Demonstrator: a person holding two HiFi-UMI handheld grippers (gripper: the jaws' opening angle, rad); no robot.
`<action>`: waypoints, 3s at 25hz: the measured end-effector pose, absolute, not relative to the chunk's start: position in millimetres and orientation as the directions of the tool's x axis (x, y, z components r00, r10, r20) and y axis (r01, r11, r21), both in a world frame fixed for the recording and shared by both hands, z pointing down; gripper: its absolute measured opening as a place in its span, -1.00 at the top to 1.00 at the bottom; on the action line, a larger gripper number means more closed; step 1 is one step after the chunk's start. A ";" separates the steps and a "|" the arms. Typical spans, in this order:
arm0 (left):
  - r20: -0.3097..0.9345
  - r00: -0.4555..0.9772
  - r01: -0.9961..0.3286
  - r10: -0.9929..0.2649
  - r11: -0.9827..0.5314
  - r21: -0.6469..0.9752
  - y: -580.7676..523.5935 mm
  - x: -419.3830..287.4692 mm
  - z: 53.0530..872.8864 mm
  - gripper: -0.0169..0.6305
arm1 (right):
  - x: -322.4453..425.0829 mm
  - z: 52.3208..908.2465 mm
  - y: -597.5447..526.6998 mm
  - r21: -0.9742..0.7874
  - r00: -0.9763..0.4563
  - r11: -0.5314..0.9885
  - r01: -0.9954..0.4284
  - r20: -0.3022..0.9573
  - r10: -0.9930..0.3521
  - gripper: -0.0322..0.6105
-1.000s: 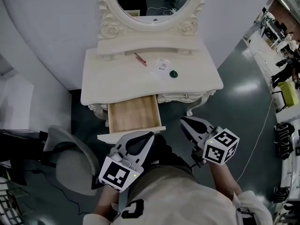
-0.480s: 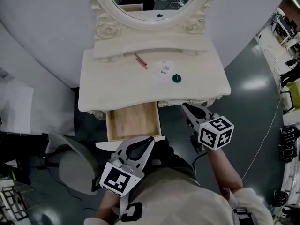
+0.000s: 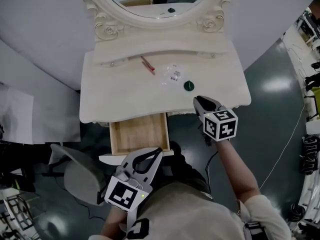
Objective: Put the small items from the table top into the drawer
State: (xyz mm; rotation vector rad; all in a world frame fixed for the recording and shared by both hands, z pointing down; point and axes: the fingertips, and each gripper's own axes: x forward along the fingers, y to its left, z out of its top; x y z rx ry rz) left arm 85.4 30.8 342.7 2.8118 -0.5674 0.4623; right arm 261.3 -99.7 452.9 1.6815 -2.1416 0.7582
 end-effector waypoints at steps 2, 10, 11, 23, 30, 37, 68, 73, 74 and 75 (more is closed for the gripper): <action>0.362 0.869 -0.416 -0.336 -0.893 0.172 25.3 91.6 346.1 0.77 | 266.0 464.0 -111.3 -0.202 -0.259 0.174 -0.964 0.562 -0.786 0.80; 0.391 0.859 -0.428 -0.331 -0.883 0.192 7.9 118.4 354.6 0.77 | 284.2 504.7 -151.3 -0.184 -0.251 0.174 -0.967 0.605 -0.756 0.80; 0.396 0.856 -0.432 -0.332 -0.880 0.197 5.9 121.0 356.5 0.77 | 287.1 509.5 -155.1 -0.184 -0.251 0.173 -0.968 0.610 -0.752 0.80; 0.439 0.831 -0.468 -0.341 -0.856 0.221 -13.6 145.9 373.5 0.77 | 309.9 560.6 -185.6 -0.158 -0.237 0.178 -0.971 0.691 -0.683 0.53; 0.449 0.824 -0.484 -0.347 -0.843 0.237 -22.2 150.7 380.9 0.77 | 309.5 585.3 -197.8 -0.132 -0.228 0.196 -0.972 0.745 -0.627 0.53; 0.457 0.810 -0.511 -0.368 -0.824 0.243 -30.6 141.6 384.3 0.77 | 306.3 601.3 -201.6 -0.116 -0.211 0.197 -0.974 0.788 -0.578 0.53; 0.438 0.794 -0.549 -0.422 -0.808 0.216 -19.4 106.9 372.2 0.77 | 313.2 597.5 -194.5 -0.099 -0.175 0.159 -0.982 0.789 -0.589 0.81; 0.418 0.793 -0.557 -0.444 -0.805 0.202 -19.3 102.0 364.9 0.77 | 311.7 589.2 -192.0 -0.091 -0.168 0.156 -0.984 0.781 -0.602 0.81; 0.412 0.792 -0.561 -0.450 -0.803 0.201 -19.7 100.3 363.0 0.77 | 310.7 586.6 -191.7 -0.090 -0.169 0.158 -0.983 0.777 -0.606 0.81; 0.408 0.791 -0.565 -0.456 -0.801 0.201 -19.6 98.3 361.4 0.77 | 309.5 583.7 -191.3 -0.091 -0.171 0.161 -0.983 0.773 -0.610 0.81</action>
